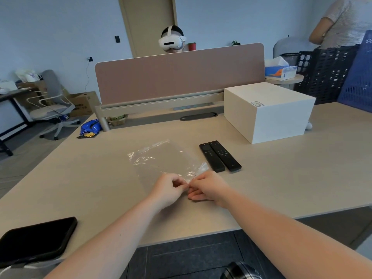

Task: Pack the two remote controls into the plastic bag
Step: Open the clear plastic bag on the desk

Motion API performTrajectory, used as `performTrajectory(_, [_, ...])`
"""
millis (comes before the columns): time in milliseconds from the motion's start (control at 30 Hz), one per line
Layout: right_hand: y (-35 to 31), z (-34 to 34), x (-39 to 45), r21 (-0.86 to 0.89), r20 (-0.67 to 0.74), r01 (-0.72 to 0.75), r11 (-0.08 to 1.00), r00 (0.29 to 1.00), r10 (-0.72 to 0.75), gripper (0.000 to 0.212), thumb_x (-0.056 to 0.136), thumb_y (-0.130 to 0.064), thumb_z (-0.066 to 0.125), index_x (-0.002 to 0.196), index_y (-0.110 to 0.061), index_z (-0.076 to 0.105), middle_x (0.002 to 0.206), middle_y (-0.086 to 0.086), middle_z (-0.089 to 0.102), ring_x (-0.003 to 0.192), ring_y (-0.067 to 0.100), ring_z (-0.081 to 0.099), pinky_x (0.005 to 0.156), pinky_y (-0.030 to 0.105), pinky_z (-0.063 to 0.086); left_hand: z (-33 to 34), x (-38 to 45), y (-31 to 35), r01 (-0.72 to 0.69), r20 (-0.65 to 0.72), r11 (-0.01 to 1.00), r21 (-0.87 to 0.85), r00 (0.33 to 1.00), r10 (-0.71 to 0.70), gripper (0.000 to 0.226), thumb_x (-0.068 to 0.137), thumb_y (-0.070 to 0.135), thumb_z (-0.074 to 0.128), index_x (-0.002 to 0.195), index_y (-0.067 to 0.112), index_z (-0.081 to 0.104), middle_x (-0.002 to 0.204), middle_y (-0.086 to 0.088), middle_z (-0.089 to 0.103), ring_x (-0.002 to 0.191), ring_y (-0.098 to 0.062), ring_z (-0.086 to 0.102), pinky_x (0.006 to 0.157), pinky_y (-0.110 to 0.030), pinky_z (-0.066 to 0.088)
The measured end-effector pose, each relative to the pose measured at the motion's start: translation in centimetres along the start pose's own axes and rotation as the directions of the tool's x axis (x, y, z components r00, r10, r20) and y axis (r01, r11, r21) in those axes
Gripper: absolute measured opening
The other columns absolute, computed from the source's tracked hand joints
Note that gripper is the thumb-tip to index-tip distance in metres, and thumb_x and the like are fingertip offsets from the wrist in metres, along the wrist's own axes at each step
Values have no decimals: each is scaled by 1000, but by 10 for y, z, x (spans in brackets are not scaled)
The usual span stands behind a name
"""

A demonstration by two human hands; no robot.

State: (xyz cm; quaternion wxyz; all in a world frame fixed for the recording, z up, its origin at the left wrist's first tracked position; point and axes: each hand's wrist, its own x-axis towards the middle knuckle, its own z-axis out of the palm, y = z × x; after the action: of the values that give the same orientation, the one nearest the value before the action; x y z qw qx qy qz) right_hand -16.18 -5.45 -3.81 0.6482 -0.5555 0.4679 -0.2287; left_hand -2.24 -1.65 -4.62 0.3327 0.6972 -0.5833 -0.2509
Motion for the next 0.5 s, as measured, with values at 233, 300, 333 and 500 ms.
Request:
performTrajectory(233, [-4, -1, 0, 97, -20, -53, 994, 998, 55, 21, 94, -18, 55, 86, 2, 60, 74, 16, 66, 60, 20, 68, 58, 25, 60, 3, -2, -2, 8, 43, 999, -43, 999, -6, 28, 79, 20, 69, 55, 26, 57, 58, 8, 58, 59, -11, 51, 62, -25, 42])
performTrajectory(300, [-3, -4, 0, 95, -3, -49, 994, 999, 49, 12, 93, -7, 54, 89, 3, 60, 74, 18, 66, 59, 20, 68, 57, 25, 61, 2, -2, -1, 23, 32, 997, -80, 999, -21, 21, 79, 19, 70, 63, 28, 60, 65, 7, 61, 66, -13, 55, 68, -27, 45])
performTrajectory(333, [-2, -5, -1, 98, 9, -43, 994, 999, 43, 10, 93, -4, 54, 88, 3, 59, 74, 18, 65, 59, 20, 68, 57, 25, 61, 2, -2, 0, 24, 34, 996, -83, 999, -21, 18, 78, 20, 71, 66, 30, 61, 68, 7, 63, 68, -14, 57, 70, -28, 47])
performTrajectory(500, [1, -7, -2, 75, 8, -6, 997, 1000, 5, 16, 94, -8, 56, 80, -2, 61, 72, 13, 63, 55, 14, 62, 53, 19, 60, -1, -3, 5, 7, 71, 998, -56, 997, -3, 4, 73, 30, 76, 71, 33, 73, 76, 7, 72, 76, -11, 65, 77, -28, 51])
